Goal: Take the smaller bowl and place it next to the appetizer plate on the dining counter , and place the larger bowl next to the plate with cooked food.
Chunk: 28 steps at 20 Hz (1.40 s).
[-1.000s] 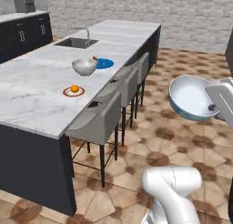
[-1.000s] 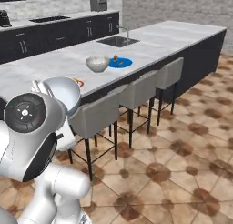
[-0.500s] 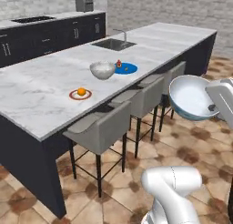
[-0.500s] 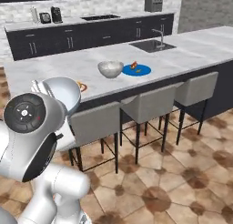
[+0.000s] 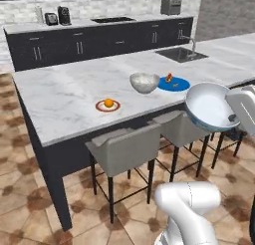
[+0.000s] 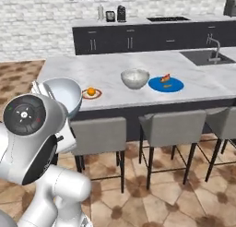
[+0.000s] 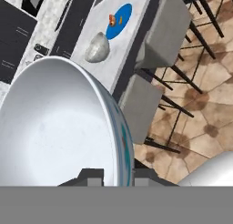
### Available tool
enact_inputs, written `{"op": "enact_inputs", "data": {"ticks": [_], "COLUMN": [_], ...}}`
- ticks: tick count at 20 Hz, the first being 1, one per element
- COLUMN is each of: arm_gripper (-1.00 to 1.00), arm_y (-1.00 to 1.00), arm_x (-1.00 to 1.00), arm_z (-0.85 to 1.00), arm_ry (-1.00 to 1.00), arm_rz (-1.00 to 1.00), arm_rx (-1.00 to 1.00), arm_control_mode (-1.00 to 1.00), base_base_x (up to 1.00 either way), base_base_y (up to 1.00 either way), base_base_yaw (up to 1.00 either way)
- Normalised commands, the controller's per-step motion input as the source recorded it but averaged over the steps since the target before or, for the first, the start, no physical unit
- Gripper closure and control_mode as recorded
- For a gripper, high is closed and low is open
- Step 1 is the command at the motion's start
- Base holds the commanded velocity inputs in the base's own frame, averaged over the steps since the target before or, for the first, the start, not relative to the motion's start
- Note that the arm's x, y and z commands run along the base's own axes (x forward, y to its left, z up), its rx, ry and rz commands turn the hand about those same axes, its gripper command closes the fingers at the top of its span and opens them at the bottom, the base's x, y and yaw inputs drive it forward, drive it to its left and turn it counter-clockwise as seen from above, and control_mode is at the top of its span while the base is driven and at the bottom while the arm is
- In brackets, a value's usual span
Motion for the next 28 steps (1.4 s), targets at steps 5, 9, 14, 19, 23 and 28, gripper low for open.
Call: {"op": "enact_inputs", "data": {"ticks": [5,9,14,19,23,28], "arm_gripper": [1.0,1.0,1.0,1.0,1.0,1.0], "arm_y": [0.0,0.0,0.0,0.0,0.0,-0.2], "arm_x": [0.0,0.0,0.0,0.0,0.0,0.6], "arm_z": [0.0,0.0,0.0,0.0,0.0,-0.27], "arm_ry": [0.0,0.0,0.0,0.0,0.0,0.11], "arm_rz": [0.0,0.0,0.0,0.0,0.0,0.0], "arm_rx": [0.0,0.0,0.0,0.0,0.0,0.0], "arm_control_mode": [1.0,1.0,1.0,1.0,1.0,-1.0], "base_base_x": [0.69,0.83,1.0,1.0,1.0,0.4], "base_base_y": [-0.53,-0.87,-0.39,-0.09,-0.1,-0.04], "base_base_yaw": [0.71,0.5,0.17,0.08,0.04,0.0]}}
